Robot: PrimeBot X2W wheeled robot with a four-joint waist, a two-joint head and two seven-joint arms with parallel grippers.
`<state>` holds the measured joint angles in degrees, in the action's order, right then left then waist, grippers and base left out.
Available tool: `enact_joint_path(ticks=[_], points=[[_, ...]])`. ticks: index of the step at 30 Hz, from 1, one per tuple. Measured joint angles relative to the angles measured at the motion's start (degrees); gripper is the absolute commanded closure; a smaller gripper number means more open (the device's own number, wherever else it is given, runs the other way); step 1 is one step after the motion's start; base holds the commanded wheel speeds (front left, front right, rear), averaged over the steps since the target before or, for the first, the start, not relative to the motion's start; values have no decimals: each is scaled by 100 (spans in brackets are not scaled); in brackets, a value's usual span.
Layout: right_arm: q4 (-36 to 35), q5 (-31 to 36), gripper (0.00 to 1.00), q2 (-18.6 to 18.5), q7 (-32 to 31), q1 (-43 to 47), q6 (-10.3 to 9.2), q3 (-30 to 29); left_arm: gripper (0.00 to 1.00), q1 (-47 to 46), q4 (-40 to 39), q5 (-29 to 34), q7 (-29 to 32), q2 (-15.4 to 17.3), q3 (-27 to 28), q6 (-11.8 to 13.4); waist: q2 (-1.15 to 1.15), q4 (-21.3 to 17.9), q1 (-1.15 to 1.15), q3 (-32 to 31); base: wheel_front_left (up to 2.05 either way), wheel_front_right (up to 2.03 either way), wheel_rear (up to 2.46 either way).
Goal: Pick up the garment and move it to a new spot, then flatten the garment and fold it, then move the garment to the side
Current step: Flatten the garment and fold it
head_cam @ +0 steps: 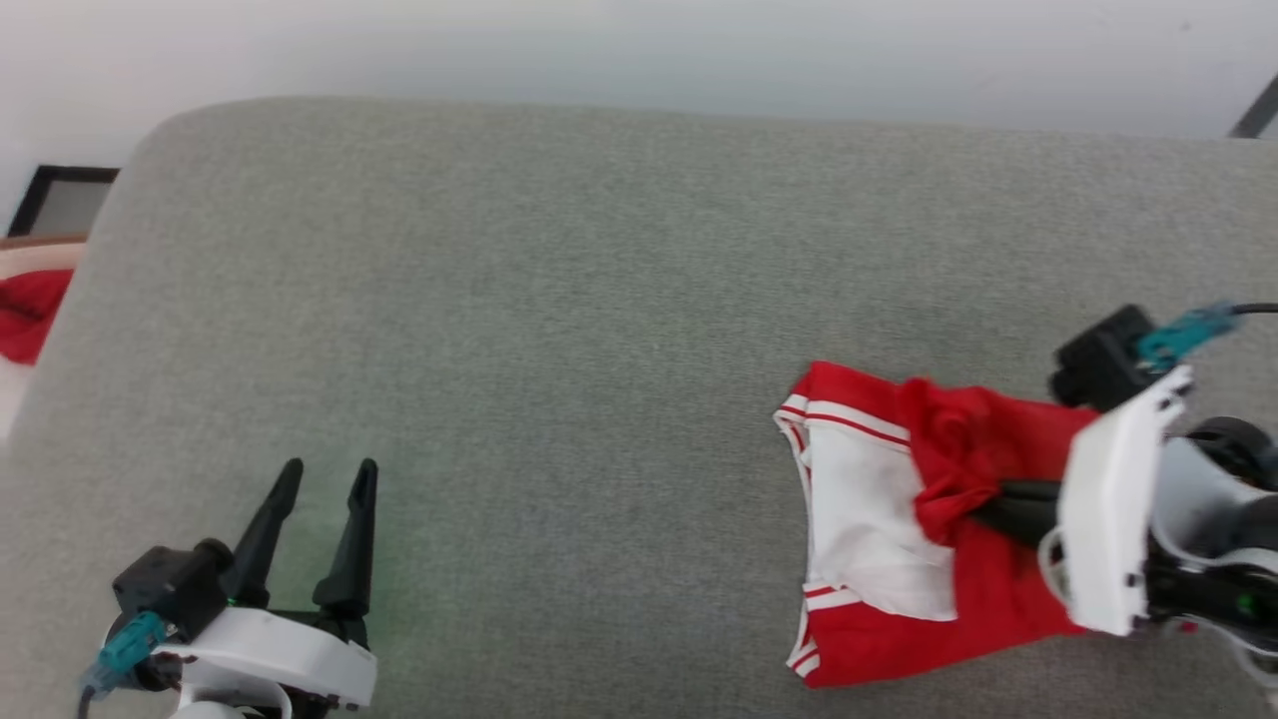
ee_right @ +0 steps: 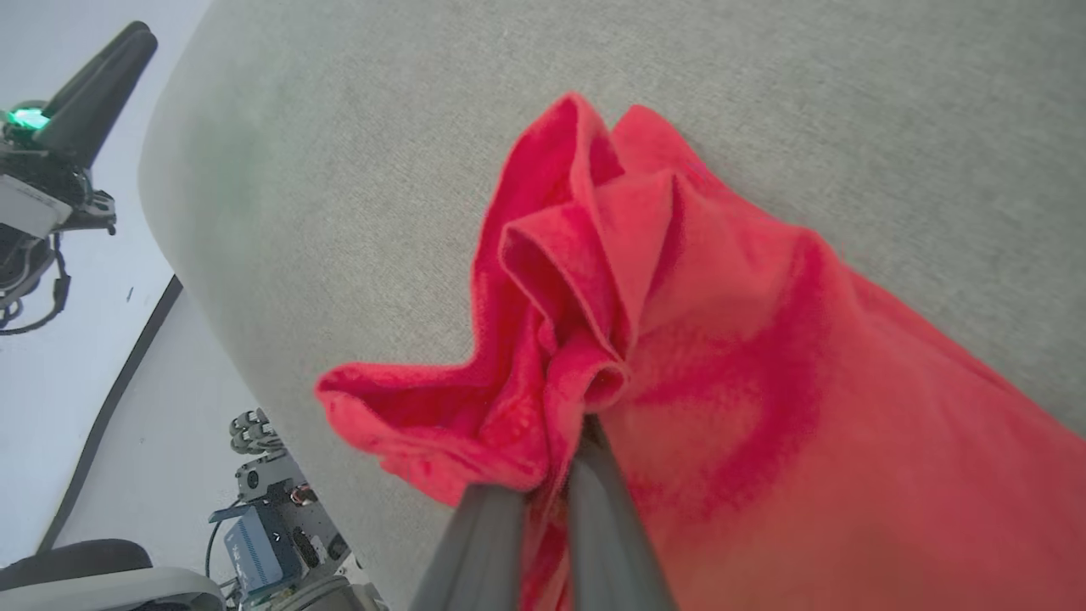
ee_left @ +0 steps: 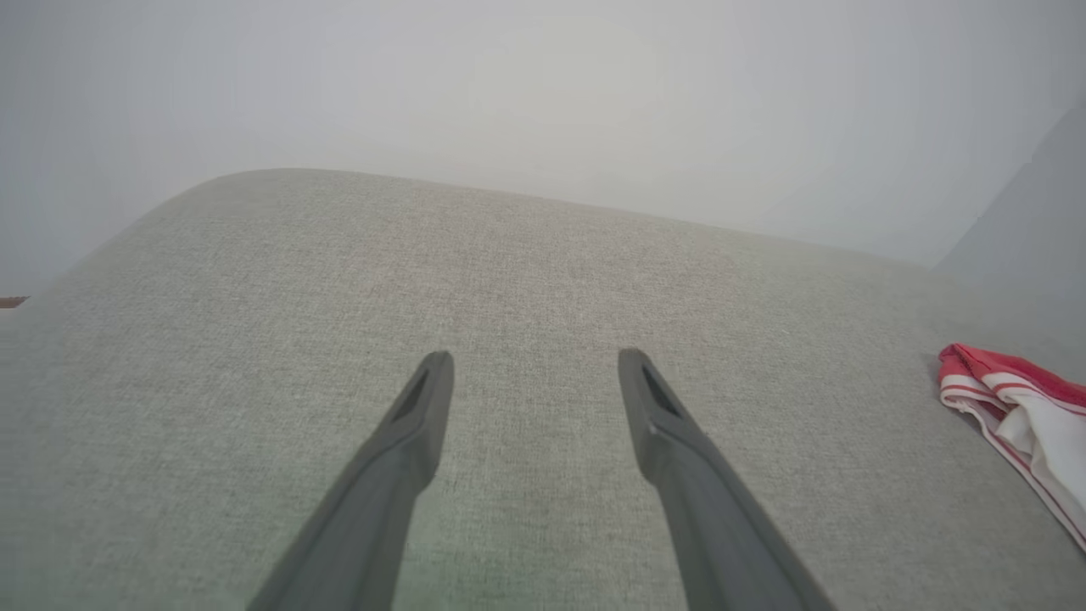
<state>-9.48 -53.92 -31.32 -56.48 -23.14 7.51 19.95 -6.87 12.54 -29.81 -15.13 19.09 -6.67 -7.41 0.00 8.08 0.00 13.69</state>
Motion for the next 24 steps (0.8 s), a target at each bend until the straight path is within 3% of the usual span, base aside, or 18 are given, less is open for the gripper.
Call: enact_joint_path(ticks=[9, 20, 21, 22, 23, 24], points=[[710, 175, 100, 145, 263, -266, 0, 704, 0, -73, 92, -40, 0, -119, -122, 0, 0, 265, 0, -5, 0, 0, 0], [1185, 89, 100, 241, 999, -388, 0, 1023, 0, -88, 159, -79, 0, -167, -152, 0, 0, 287, 0, -66, 0, 0, 0], [1226, 70, 77, 267, 1074, -415, 0, 1053, 0, -87, 165, -85, 0, -166, -156, 0, 0, 276, 0, -82, 0, 0, 0], [1265, 62, 42, 285, 1126, -447, 0, 1089, 0, -87, 171, -88, 0, -165, -153, 0, 0, 263, 0, -99, 0, 0, 0], [1291, 55, 0, 299, 1187, -456, 0, 1134, 0, -85, 182, -88, 0, -159, -151, 0, 0, 249, 0, -120, 0, 0, 0], [1329, 30, 0, 323, 1262, -455, 0, 1157, 0, -81, 190, -90, 0, -152, -142, 0, 0, 230, 0, -142, 0, 0, 0]])
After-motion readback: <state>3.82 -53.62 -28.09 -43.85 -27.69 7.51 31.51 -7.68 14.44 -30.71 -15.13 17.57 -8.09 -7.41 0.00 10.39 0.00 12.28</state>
